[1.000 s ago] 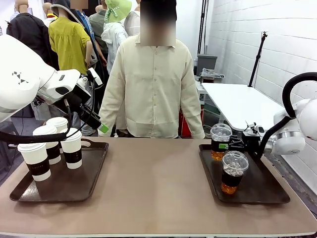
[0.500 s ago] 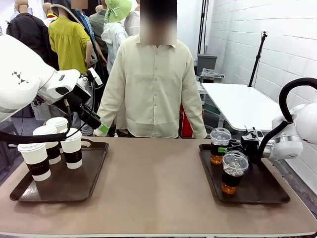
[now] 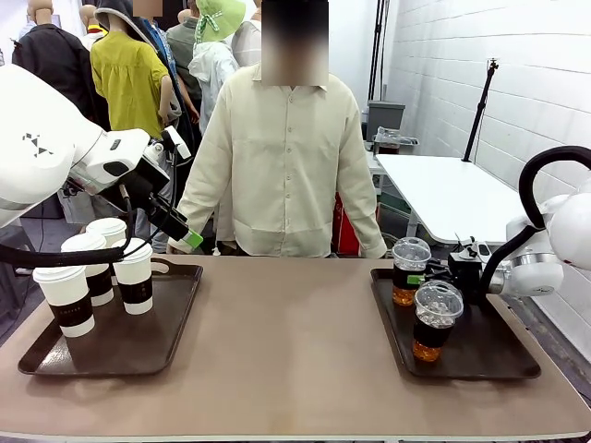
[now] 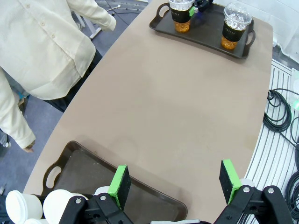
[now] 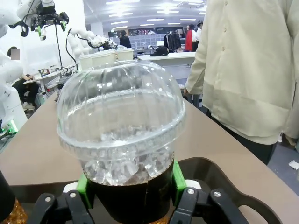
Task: Distribute the coffee onto the tray.
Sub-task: Pick up another iced Americano from the middle of the table and place it on the right Handle tray.
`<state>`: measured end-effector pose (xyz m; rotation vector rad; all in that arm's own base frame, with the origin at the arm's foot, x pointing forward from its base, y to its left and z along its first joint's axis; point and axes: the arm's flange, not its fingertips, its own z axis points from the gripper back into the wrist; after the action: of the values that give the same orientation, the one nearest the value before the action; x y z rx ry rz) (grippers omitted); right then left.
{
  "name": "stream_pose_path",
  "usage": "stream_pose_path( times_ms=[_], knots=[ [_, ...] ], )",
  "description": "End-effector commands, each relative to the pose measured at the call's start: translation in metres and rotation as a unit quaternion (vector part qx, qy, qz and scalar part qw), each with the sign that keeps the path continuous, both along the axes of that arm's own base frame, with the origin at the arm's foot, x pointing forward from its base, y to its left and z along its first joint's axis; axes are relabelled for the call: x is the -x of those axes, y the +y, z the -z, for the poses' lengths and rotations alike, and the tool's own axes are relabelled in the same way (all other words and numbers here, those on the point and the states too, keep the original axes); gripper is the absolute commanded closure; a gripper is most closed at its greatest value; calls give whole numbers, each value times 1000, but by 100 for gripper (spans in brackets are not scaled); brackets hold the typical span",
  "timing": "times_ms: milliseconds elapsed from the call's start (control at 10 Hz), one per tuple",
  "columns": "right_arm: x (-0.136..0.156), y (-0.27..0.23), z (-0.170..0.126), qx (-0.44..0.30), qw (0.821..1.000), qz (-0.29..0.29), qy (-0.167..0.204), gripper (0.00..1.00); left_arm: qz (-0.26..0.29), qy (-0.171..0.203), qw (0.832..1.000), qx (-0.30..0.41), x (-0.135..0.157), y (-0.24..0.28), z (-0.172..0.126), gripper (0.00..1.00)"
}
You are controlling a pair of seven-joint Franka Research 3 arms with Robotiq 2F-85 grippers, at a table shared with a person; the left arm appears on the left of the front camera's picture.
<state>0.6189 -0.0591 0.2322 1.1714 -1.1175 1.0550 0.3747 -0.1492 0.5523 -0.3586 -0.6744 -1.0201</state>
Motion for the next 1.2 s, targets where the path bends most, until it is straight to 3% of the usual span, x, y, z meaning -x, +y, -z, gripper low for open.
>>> stream_pose_path(
  times_ms=[0,1100],
  knots=[
    [-2,-1,0,9,1000,0,9,0,4,0,1000,3,-2,2,1,0],
    [29,-62,-6,32,996,72,34,0,4,0,1000,3,-2,2,1,0]
  ],
)
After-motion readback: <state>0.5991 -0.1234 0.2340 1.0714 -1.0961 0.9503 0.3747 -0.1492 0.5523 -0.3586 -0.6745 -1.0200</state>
